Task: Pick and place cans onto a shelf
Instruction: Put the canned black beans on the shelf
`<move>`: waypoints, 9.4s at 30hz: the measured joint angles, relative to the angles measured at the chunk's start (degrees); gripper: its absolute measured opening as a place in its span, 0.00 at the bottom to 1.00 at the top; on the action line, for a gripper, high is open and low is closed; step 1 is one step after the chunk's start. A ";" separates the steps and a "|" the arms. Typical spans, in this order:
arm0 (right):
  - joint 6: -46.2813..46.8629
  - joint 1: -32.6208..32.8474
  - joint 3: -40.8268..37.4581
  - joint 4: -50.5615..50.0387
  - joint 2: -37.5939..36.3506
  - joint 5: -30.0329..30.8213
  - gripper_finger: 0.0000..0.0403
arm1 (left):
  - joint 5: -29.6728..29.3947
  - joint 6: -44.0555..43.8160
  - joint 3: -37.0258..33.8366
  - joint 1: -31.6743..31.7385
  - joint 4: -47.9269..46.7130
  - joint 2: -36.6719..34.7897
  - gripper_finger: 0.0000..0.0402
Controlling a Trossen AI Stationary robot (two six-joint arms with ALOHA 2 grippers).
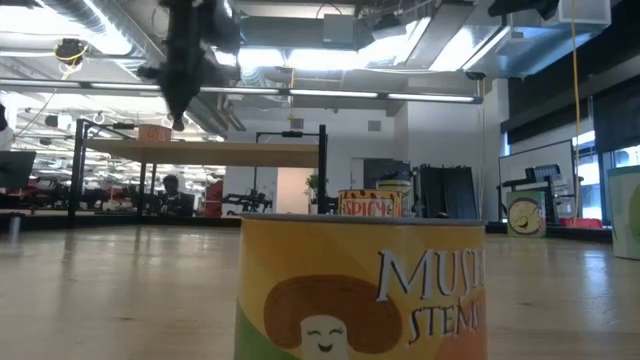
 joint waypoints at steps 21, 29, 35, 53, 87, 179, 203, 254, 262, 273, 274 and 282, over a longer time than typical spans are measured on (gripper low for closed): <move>2.37 0.00 -0.02 -2.28 -1.10 -0.94 0.05 | 20.98 13.25 14.16 -18.31 0.42 -1.14 0.06; 6.04 0.00 -0.02 -2.11 -2.44 -0.96 0.17 | 21.91 18.03 14.16 -21.30 0.56 -1.12 0.17; 1.74 0.00 -0.02 -2.09 -2.40 -1.02 0.21 | 28.44 25.70 14.16 -27.23 3.40 -1.07 0.18; -4.72 0.00 0.00 -2.11 -2.40 -3.72 0.22 | 24.08 20.38 9.38 -44.52 27.87 14.84 0.18; -4.64 0.00 0.00 -2.13 -2.40 -8.05 0.22 | 19.77 25.42 9.51 -45.92 38.40 34.53 0.18; -6.37 0.02 0.00 -2.04 -0.24 -10.60 0.22 | -1.17 -4.88 42.46 -10.57 -9.60 12.30 0.00; -6.38 0.02 0.00 -2.04 -0.24 -10.54 0.22 | -4.53 -7.60 17.37 -10.54 -7.66 -1.80 0.00; -2.91 0.00 -0.02 -2.03 -0.24 -10.45 0.22 | -4.13 2.97 -12.24 7.00 23.22 -6.80 0.01; -2.91 0.01 -0.02 -2.02 -0.24 -10.45 0.22 | -4.72 5.88 -12.24 7.00 23.02 -6.80 0.07; -2.91 0.00 -0.02 -2.02 -0.25 -10.47 0.22 | -7.14 5.93 -12.24 6.98 23.17 -6.90 0.08; -2.91 0.00 -0.02 -2.02 -0.24 -10.47 0.22 | -7.12 5.93 -12.24 6.98 23.25 -7.20 0.08; -2.70 0.00 -0.02 -2.02 -0.24 -10.52 0.22 | -5.12 4.13 -9.35 2.08 20.64 -13.99 0.08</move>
